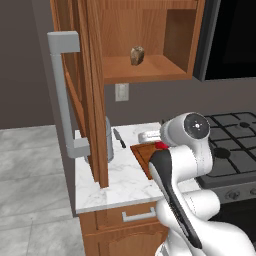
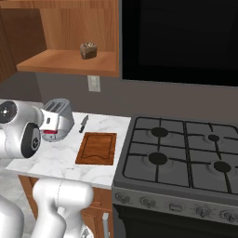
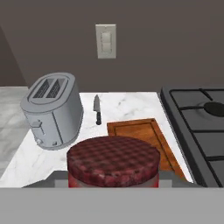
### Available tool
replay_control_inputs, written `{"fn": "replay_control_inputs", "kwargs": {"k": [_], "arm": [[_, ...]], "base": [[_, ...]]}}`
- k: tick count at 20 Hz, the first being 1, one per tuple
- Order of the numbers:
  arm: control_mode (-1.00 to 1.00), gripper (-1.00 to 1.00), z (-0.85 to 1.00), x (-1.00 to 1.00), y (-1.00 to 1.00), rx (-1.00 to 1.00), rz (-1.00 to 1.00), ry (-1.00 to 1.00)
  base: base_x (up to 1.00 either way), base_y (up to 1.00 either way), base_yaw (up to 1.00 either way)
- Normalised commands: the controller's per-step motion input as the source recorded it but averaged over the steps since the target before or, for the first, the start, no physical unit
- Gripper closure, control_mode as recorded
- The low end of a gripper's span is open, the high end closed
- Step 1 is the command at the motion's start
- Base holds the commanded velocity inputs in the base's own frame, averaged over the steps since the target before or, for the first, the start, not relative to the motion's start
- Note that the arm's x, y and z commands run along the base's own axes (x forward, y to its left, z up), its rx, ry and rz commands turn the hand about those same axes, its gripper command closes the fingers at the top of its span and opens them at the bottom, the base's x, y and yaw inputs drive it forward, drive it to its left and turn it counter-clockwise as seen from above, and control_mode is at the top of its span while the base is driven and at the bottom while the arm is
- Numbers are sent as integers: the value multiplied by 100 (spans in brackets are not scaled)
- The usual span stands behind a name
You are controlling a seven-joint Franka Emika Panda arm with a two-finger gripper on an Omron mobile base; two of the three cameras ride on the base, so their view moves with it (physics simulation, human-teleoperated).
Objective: Pick the bread, place it on the cutting board, pick the jam, place it on the counter, and close the cabinet.
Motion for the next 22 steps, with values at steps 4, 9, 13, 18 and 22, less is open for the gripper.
{"fn": "replay_control_inputs", "kwargs": {"k": [4,9,13,18,22], "arm": [[-100,100,-30,0,23,0,0,0],[-100,100,-31,0,19,0,0,0],[-100,100,-36,0,11,0,0,-4],[-100,100,-41,0,8,1,0,-9],[-100,100,-41,0,7,3,0,-9]], "base": [[0,0,0],[0,0,0],[0,0,0],[0,0,0],[0,0,0]]}}
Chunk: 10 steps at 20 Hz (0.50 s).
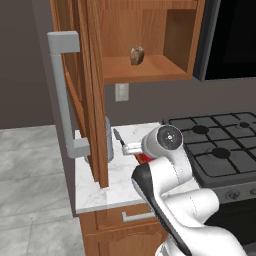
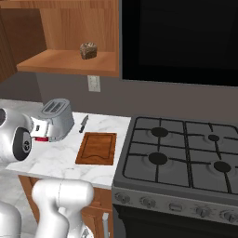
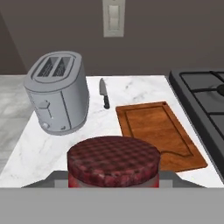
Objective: Pick the bread, place it on the cutting board, pick the jam, place it on the counter, and close the cabinet.
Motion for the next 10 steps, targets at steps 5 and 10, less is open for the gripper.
{"fn": "replay_control_inputs", "kwargs": {"k": [5,10], "arm": [[-100,100,-42,7,19,1,0,-9],[-100,100,-39,10,20,1,0,-10]], "base": [[0,0,0],[0,0,0]]}}
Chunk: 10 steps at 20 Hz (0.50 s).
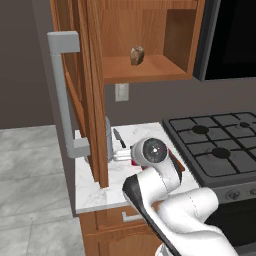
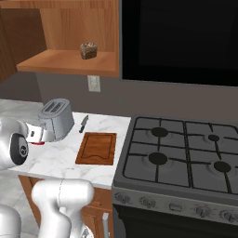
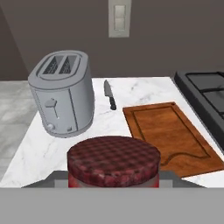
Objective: Pick the bread, place it on the cutting board, pick the jam, place it on the counter, and close the cabinet.
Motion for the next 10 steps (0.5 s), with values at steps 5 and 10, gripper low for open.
{"fn": "replay_control_inputs", "kwargs": {"k": [5,10], "arm": [[-100,100,-38,15,17,3,0,-9],[-100,100,-34,22,16,3,0,-6]], "base": [[0,0,0],[0,0,0]]}}
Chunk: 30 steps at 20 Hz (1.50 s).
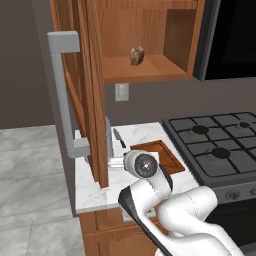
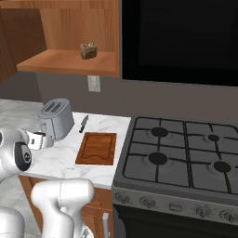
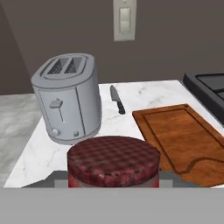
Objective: Pick the bread, place it on the cutting board, pick the jam, place it on the counter, and close the cabinet.
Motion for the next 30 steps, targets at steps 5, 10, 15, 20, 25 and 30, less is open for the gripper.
{"fn": "replay_control_inputs", "kwargs": {"k": [5,10,15,20,25,30], "arm": [[-100,100,-31,21,18,1,0,-1],[-100,100,-31,22,29,0,0,0],[-100,100,-22,16,35,0,0,0],[-100,100,-19,14,34,0,0,0],[-100,100,-14,0,24,0,0,1],[-100,100,-10,0,22,0,0,4]], "base": [[0,0,0],[0,0,0],[0,0,0],[0,0,0],[0,0,0],[0,0,0]]}}
